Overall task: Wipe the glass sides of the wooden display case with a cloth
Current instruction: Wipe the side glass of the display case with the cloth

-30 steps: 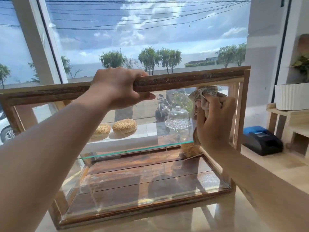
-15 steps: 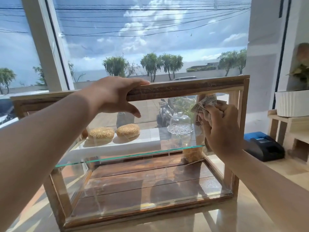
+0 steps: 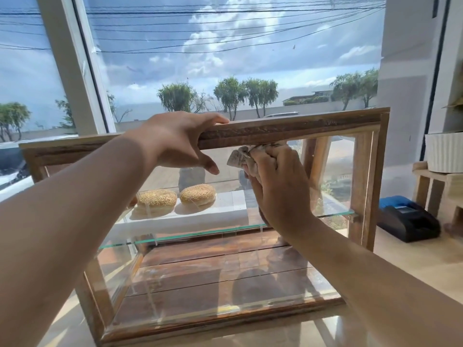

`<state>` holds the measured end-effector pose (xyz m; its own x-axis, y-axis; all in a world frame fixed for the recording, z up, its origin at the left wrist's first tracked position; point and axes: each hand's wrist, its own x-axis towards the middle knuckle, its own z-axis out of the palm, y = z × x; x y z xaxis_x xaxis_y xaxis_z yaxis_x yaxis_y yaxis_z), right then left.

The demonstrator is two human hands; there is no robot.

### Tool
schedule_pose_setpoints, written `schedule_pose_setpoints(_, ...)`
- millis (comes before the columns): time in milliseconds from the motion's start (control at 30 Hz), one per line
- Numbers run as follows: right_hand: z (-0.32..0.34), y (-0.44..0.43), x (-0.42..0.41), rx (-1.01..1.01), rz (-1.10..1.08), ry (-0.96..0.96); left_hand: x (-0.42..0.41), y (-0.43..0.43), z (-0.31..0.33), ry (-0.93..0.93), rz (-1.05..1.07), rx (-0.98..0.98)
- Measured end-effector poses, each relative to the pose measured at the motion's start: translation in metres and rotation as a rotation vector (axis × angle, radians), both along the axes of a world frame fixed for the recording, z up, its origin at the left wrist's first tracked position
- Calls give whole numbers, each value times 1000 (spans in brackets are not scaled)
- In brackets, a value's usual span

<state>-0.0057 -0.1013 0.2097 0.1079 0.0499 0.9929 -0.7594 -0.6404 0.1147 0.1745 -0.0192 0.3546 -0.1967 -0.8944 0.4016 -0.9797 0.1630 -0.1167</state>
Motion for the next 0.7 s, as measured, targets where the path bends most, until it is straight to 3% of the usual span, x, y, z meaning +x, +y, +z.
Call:
schedule_pose_setpoints(133,4,-11,-33,-188,-40,305,0,0,0,0,6,2)
schedule_pose_setpoints(200,9,-17,-54,-209,-66,349,-1,1,-1,6,14,7)
schedule_pose_setpoints(500,1,-39,-137,-47,-249,172,-3,8,-4,-23,5,-26)
schedule_pose_setpoints(700,-3,-38,-137,36,-273,-16,-7,12,-2,-40,-13,-29)
